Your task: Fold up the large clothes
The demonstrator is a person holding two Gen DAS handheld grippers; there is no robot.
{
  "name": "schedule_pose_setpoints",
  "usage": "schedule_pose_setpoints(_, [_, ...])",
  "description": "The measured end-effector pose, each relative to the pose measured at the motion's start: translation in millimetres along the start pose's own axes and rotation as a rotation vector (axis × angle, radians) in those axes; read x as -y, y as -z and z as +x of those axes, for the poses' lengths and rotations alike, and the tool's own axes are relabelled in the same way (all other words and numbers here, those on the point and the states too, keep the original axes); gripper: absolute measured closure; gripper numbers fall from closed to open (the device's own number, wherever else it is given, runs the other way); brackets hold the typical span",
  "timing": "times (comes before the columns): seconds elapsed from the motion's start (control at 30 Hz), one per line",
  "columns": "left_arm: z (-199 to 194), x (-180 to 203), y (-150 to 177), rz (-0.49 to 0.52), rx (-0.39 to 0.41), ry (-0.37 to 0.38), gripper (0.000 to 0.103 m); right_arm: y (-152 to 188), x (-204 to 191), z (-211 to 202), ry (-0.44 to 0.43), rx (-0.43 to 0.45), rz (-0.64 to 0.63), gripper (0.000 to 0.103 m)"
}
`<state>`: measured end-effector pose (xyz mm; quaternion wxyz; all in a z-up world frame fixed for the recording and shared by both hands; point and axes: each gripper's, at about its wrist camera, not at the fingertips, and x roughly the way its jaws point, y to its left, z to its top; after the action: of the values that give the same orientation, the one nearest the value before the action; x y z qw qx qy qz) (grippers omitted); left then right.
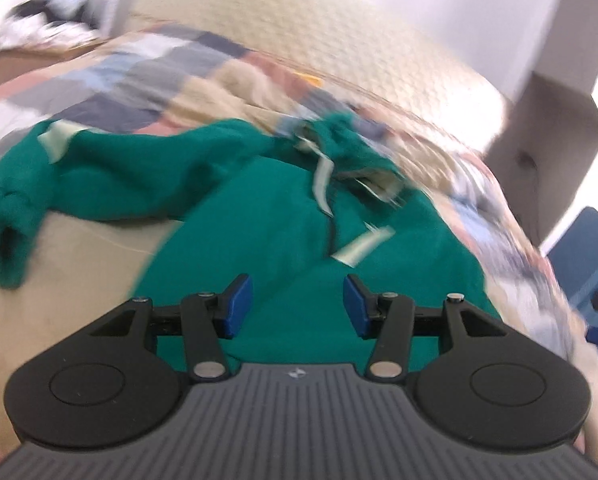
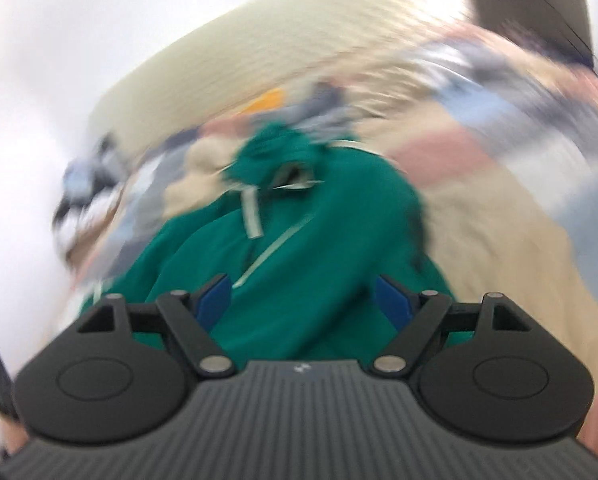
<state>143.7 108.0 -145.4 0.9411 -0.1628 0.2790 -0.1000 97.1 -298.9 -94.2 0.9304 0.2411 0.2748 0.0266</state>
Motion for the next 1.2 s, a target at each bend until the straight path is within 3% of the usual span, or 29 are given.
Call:
schedule_pose_setpoints(0.07, [0.8, 22.3, 7.9, 0.071, -0.02, 0.034, 0.047, 1.7, 29.7, 0.5, 0.033, -0.01, 0.104, 0.022])
schedule_pose_setpoints(0.27, [9.3, 102.5, 37.3, 0.192, -0.139, 0.231, 0.047, 11.3, 101.7, 8.5, -0.018, -0.056, 0.453, 0.048])
schedule_pose_setpoints(0.4, [28.4, 154.2, 64.8, 0.18, -0.261, 0.378, 0.047, 16.6, 119.8, 15.2, -0.036, -0.089, 0.527, 0.061])
schedule_pose_setpoints(0.5, [48.4, 189.7, 89.6, 0.149, -0.354, 0.445, 0.048, 16.1, 124.4, 20.5, -0.068, -0.109, 0.532, 0.062])
schedule_pose_setpoints(0.67, [89.2, 232.6, 119.5, 0.222, -0.409, 0.359, 0.051, 18.2, 137.0, 25.3, -0.079, -0.118, 0.571, 0.062])
schedule_pose_setpoints(0.7, [94.5, 234.6, 122.6, 0.235, -0.409, 0.346, 0.056, 18.4, 138.6, 26.7, -0.075, -0.122, 0.572, 0.062])
schedule_pose_setpoints(0.77, [99.5, 236.1, 126.0, 0.264, -0.405, 0.311, 0.086, 18.6, 139.8, 30.9, -0.065, -0.13, 0.569, 0.062])
schedule_pose_setpoints(0.83, [97.7, 223.8, 119.3, 0.23, -0.398, 0.32, 0.096, 18.9, 140.5, 35.0, -0.069, -0.144, 0.563, 0.061])
schedule_pose_setpoints(1.07, [73.6, 160.6, 72.0, -0.022, -0.342, 0.45, 0.099, 21.8, 123.7, 44.7, -0.164, -0.203, 0.496, 0.061])
schedule_pose_setpoints(1.2, [71.3, 131.5, 69.5, -0.15, -0.328, 0.532, 0.099, 22.4, 105.0, 48.0, -0.275, -0.223, 0.435, 0.06])
